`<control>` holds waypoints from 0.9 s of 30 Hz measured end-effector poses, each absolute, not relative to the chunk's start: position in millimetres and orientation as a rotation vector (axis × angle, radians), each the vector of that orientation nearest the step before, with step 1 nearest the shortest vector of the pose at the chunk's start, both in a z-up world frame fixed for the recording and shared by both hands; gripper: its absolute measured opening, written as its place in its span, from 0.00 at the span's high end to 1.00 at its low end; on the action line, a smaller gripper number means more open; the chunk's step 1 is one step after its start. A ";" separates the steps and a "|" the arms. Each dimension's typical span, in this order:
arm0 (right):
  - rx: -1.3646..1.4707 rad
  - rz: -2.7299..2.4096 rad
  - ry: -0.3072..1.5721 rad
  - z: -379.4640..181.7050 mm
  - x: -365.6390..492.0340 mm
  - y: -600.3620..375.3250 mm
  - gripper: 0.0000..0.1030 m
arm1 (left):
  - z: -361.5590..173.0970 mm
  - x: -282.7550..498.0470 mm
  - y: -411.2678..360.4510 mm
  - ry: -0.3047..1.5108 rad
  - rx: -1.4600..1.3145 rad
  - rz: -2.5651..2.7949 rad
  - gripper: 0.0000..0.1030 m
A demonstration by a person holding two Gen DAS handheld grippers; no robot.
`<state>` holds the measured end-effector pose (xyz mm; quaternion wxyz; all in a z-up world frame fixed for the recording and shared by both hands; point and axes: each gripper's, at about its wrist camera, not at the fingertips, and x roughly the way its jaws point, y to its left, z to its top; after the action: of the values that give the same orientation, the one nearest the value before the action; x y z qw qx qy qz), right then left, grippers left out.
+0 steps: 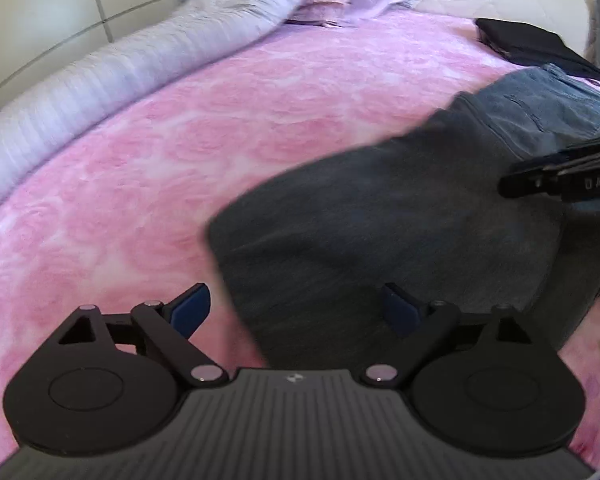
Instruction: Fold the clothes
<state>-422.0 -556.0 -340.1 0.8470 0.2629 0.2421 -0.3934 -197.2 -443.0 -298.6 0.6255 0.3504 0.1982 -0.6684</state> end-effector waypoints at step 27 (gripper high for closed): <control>-0.714 -0.461 0.810 -377.3 -272.1 -330.1 0.35 | -273.8 -130.3 -335.7 0.344 0.768 -1.422 0.16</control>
<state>-272.1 -330.1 -377.3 0.8324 -0.3370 0.3823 -0.2176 -130.3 -335.7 -273.8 0.6777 0.3420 0.1529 -0.6328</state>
